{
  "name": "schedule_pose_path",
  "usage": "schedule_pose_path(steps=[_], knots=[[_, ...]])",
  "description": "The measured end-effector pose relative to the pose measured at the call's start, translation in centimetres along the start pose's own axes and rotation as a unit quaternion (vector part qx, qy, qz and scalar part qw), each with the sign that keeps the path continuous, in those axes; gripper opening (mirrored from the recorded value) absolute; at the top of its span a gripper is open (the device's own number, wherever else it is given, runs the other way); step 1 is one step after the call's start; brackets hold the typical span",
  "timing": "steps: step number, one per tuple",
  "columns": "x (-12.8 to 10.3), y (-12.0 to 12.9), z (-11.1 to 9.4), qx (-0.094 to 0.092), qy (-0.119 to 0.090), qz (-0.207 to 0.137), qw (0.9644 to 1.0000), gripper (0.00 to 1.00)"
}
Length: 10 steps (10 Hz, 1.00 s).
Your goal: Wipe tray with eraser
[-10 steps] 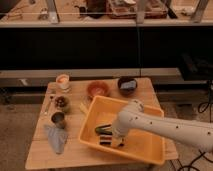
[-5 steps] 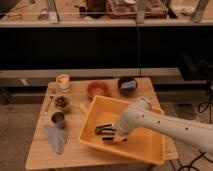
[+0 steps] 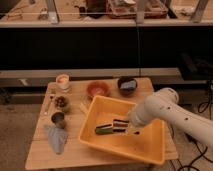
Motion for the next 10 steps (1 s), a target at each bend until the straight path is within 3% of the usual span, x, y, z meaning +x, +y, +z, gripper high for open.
schedule_pose_path(steps=[3,6,8,10], knots=[[0.4,-0.2,1.2,-0.005,0.005,0.005,1.0,0.11],[1.1,0.0,6.1,-0.026,0.029,0.005,0.9992,0.11],[2.2,-1.3,8.0,-0.023,0.045,0.018,0.9986,0.11],[3.2,-2.7,8.0,-0.011,0.058,0.029,0.9978,0.11]])
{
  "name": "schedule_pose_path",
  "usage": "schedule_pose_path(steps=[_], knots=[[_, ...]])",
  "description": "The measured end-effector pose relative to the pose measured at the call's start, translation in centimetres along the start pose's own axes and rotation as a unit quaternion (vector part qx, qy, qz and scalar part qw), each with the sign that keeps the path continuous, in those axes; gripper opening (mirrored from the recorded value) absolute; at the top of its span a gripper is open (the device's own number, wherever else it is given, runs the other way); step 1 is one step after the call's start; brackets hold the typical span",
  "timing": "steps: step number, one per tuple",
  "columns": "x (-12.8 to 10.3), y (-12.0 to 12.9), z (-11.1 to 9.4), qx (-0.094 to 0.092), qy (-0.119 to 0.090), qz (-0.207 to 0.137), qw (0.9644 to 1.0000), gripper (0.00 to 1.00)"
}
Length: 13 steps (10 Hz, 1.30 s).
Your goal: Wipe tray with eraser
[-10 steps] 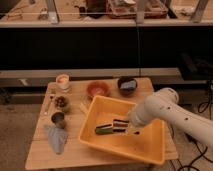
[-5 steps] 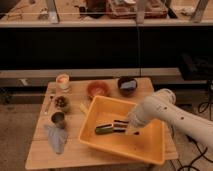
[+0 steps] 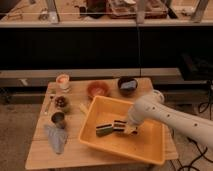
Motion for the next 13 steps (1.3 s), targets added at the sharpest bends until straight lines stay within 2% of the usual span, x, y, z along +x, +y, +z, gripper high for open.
schedule_pose_path(steps=[1,3,6,7,10,13], knots=[[-0.4,-0.8,-0.5,0.005,0.003,-0.001,1.0,0.11],[-2.7,-1.9,-2.3,0.013,0.002,-0.016,0.9998,0.11],[-8.0,-1.5,-2.7,0.012,-0.008,-0.057,0.9983,0.11],[-9.0,-1.2,-2.5,0.009,-0.011,-0.065,0.9978,0.11],[-9.9,0.3,-2.0,-0.002,-0.021,-0.081,0.9965,0.11],[-9.0,3.4,-2.5,-0.012,-0.02,-0.088,0.9959,0.11]])
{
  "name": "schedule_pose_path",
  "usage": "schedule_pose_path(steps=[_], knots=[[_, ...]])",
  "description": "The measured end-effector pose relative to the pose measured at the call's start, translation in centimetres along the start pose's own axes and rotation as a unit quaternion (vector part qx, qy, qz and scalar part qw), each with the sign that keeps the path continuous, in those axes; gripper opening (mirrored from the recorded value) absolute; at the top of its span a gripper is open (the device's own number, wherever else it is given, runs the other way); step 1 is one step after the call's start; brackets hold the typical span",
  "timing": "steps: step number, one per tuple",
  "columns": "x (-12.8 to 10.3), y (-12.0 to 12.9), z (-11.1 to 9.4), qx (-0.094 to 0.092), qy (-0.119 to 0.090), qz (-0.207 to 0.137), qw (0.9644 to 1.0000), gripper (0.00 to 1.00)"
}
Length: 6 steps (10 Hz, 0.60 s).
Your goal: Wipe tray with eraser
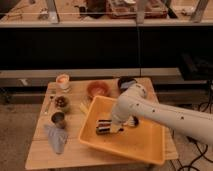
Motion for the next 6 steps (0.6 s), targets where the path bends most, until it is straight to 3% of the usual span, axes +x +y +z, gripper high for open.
schedule_pose_path(steps=[4,6], knots=[[2.9,2.5,-0.4,-0.014,0.012,0.015,0.9997,0.11],[5.9,3.5,-0.6,-0.02,0.027,0.037,0.9988,0.11]])
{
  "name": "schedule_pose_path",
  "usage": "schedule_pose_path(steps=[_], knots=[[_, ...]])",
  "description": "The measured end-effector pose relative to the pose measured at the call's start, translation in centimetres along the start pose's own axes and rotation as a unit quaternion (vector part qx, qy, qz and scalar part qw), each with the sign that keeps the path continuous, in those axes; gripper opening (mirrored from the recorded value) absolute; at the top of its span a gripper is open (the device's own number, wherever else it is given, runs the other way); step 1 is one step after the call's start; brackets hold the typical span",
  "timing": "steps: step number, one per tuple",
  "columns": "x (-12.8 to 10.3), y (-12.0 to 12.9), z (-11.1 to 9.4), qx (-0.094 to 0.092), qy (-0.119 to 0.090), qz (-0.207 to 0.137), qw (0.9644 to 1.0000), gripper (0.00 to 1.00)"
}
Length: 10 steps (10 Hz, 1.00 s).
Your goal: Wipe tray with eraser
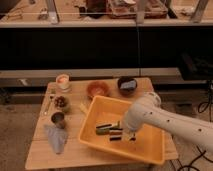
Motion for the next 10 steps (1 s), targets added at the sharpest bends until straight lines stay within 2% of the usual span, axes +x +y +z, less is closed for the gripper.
schedule_pose_path(steps=[3,5,8,10], knots=[[4.1,-0.9,0.0,0.003,0.018,0.041,0.999,0.11],[6.0,-2.7,0.4,0.008,0.029,0.062,0.9976,0.11],[6.8,-6.4,0.4,0.022,0.036,0.08,0.9959,0.11],[6.3,-7.5,0.0,0.029,0.033,0.078,0.996,0.11]])
